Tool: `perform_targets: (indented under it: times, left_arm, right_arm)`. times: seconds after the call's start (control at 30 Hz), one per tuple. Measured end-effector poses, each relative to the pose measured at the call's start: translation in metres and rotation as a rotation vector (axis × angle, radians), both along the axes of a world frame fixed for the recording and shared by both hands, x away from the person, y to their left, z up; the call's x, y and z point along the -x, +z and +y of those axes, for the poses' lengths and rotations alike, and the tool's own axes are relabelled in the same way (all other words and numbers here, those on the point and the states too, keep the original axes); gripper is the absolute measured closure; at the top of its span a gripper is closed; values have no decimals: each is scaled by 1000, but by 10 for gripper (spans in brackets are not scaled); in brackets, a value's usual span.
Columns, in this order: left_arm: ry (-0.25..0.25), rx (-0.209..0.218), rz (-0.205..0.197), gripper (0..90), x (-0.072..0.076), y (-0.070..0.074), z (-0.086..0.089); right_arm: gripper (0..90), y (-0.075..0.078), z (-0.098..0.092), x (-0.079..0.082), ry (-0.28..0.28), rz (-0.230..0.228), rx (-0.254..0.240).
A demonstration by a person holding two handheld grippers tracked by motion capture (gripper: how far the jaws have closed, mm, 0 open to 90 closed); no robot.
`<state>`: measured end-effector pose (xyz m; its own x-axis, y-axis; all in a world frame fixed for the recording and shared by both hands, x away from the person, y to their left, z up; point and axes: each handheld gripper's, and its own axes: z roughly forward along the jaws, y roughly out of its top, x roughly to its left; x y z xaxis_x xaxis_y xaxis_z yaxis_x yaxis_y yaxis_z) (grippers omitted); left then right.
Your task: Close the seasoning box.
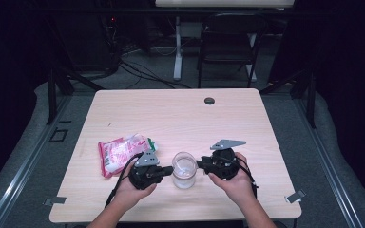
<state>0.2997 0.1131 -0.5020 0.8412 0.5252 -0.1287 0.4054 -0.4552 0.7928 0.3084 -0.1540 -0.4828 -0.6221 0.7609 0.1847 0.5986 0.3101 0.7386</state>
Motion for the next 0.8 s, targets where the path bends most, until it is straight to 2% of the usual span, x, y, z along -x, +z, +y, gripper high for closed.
perform_targets:
  times: [0.17, 0.2, 0.23, 0.3, 0.4, 0.47, 0.5, 0.67, 0.73, 0.8]
  left_arm:
    - [-6, 14, -12, 887, -2, 5, -6]
    - [-13, 18, -16, 862, -4, 5, -8]
    - [-13, 18, -16, 844, -4, 5, -8]
    - [-19, 25, -23, 815, -5, 6, -11]
    - [-15, 52, -17, 746, -7, 7, -15]
    - [22, 49, -34, 671, -10, 6, -17]
    - [22, 49, -34, 636, -10, 6, -17]
    - [58, 39, -52, 593, -12, 4, -20]
    - [68, 59, -48, 579, -12, 4, -20]
    - [68, 61, -54, 567, -12, 5, -19]
  right_arm:
    - [623, 5, -1, 9, 33, -30, 4]
    - [589, 7, 0, 13, 53, -46, 3]
    - [589, 7, 0, 13, 53, -46, 3]
    - [552, 9, 1, 17, 66, -74, 12]
    - [531, 9, 2, 23, 82, -87, 22]
    - [518, 8, 4, 26, 88, -99, 42]
    - [518, 8, 4, 26, 88, -99, 42]
    - [471, 6, 6, 32, 96, -130, 51]
    - [465, 5, 8, 32, 111, -130, 61]
    - [465, 4, 9, 33, 118, -132, 74]
